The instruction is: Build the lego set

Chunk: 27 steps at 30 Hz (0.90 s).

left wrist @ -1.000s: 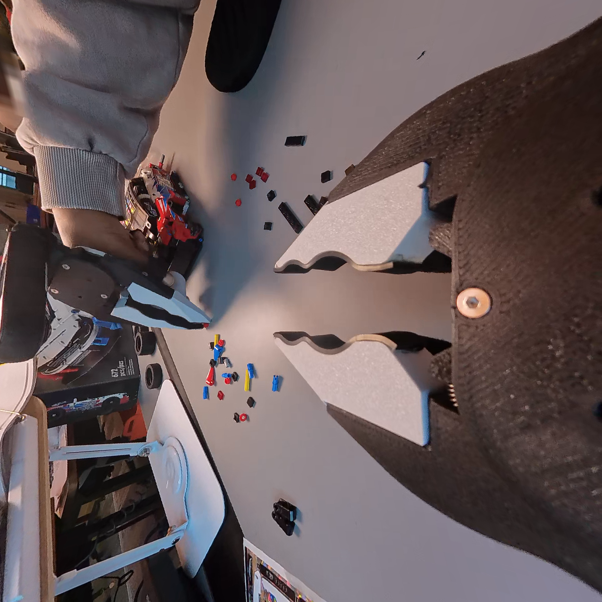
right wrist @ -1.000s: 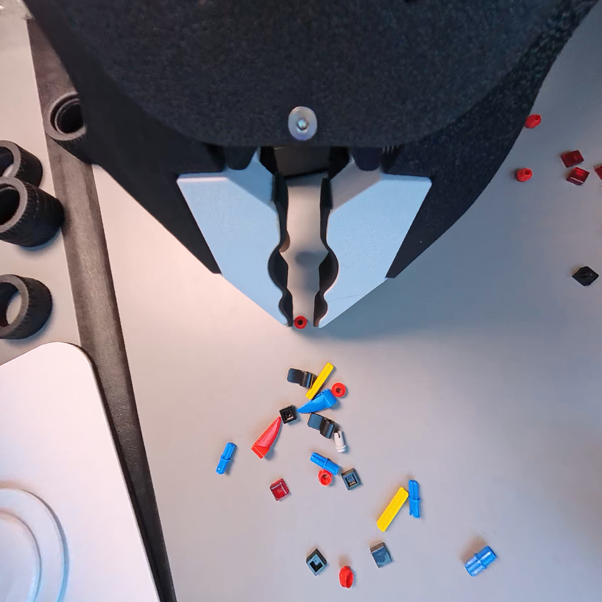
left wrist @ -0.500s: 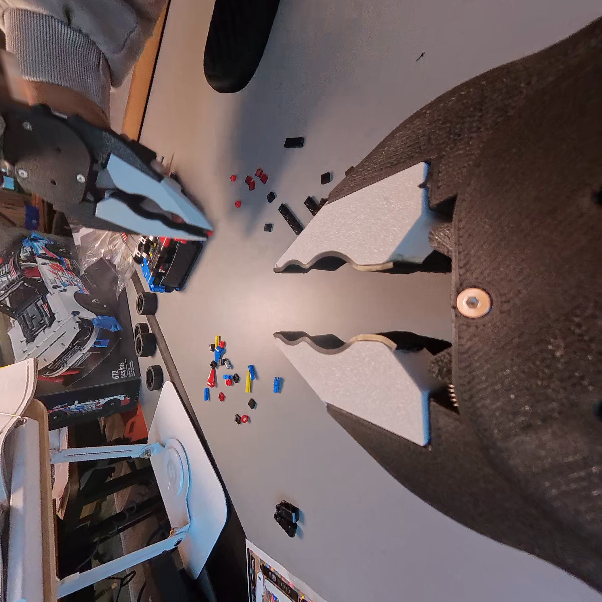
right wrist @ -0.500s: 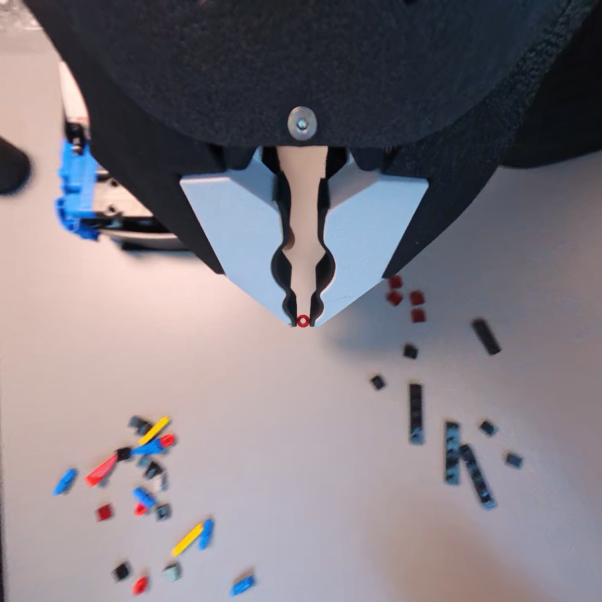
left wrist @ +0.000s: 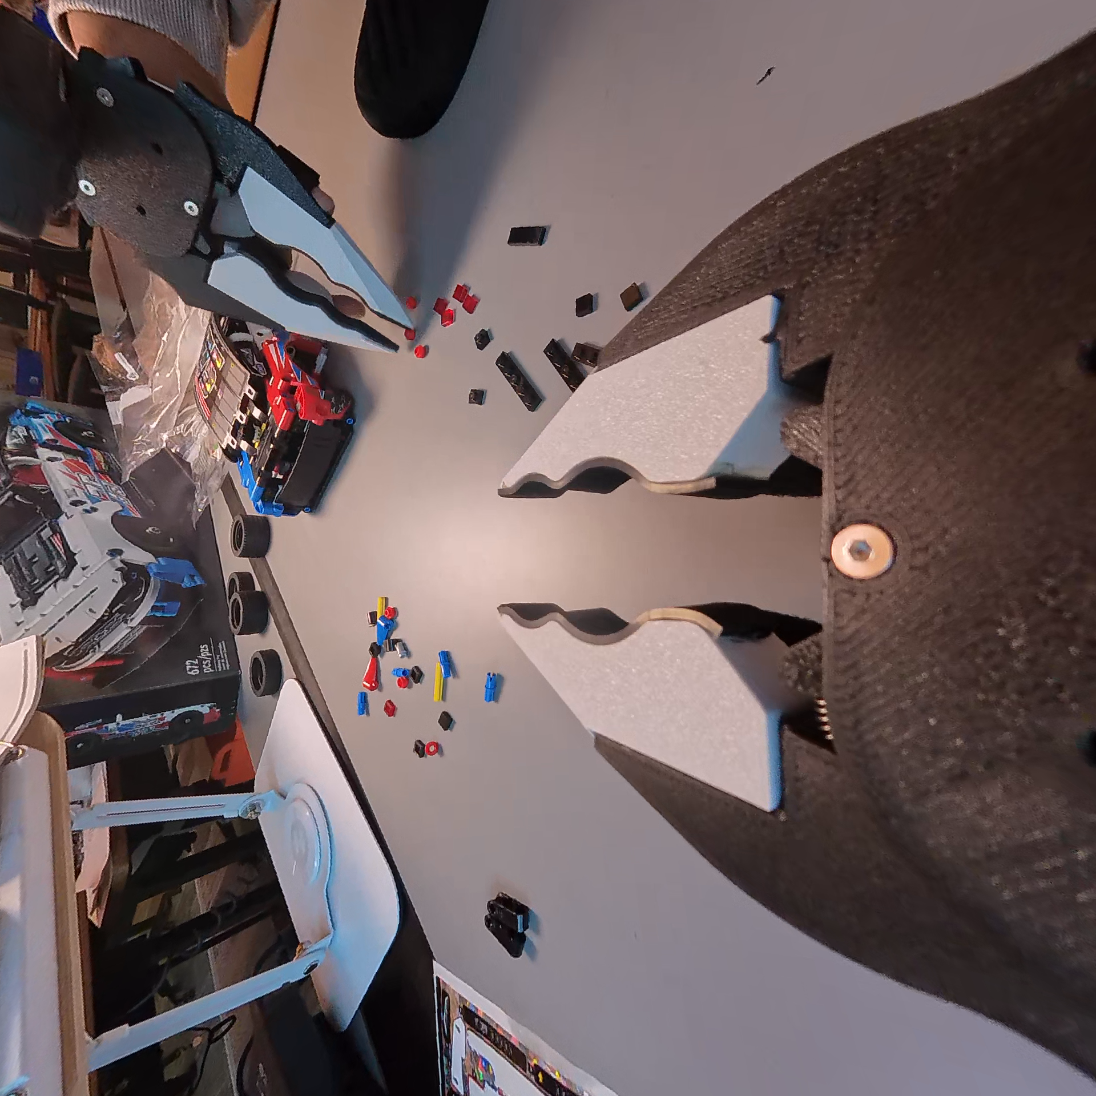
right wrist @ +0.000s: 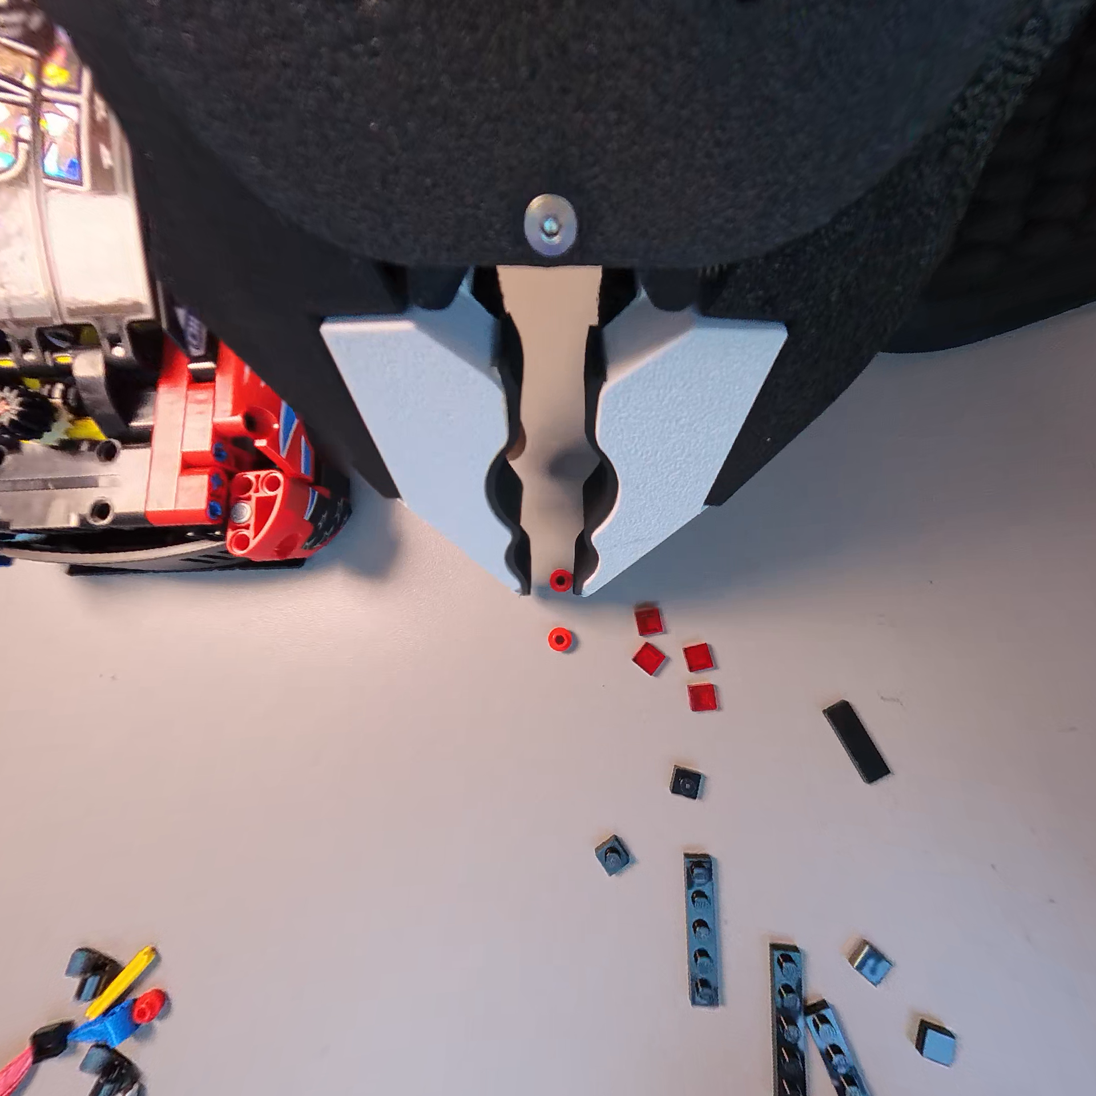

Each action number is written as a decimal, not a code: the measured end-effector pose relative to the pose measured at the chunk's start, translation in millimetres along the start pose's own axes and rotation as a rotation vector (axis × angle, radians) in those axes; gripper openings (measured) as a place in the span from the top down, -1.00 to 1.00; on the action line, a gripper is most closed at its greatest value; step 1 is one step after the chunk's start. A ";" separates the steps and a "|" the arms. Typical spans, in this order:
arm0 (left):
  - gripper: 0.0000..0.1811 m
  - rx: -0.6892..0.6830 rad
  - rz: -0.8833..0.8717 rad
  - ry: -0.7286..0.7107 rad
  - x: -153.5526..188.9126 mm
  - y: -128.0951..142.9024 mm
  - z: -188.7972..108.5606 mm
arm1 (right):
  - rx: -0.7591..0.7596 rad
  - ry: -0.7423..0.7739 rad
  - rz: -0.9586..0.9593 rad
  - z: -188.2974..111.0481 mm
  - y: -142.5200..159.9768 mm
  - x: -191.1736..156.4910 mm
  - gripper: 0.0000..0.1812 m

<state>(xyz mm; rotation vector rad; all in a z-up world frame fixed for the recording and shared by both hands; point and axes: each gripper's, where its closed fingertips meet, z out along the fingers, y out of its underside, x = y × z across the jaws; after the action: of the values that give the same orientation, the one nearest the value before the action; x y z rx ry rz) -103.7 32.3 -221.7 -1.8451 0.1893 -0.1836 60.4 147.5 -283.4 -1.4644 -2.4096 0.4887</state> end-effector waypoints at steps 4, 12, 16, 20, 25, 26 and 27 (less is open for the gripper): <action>0.63 -0.003 -0.003 0.008 0.8 0.3 0.5 | 0.107 0.059 -0.007 -15.1 -35.9 23.9 0.87; 0.63 0.003 -0.005 0.015 1.3 -0.3 -0.1 | 0.243 0.161 0.088 24.5 -113.5 109.9 0.89; 0.63 0.004 -0.016 0.025 1.5 -0.5 0.1 | 0.194 0.142 0.102 48.7 -118.3 122.2 0.87; 0.63 0.006 -0.022 0.035 3.0 -0.9 0.6 | 0.168 0.138 0.097 54.3 -118.1 125.7 0.89; 0.63 0.008 -0.024 0.033 2.6 -1.1 0.3 | 0.119 0.117 0.101 61.9 -113.5 126.1 0.89; 0.63 0.008 -0.025 0.032 2.5 -1.1 0.3 | 0.118 0.111 0.099 63.3 -114.0 125.4 0.89; 0.63 0.008 -0.024 0.032 2.5 -1.1 0.2 | 0.116 0.111 0.097 64.4 -114.6 125.7 0.90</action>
<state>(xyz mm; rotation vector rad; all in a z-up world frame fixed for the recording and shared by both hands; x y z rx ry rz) -101.2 32.2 -220.6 -1.8377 0.1881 -0.2300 -113.3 201.3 -285.4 -1.5214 -2.1949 0.5443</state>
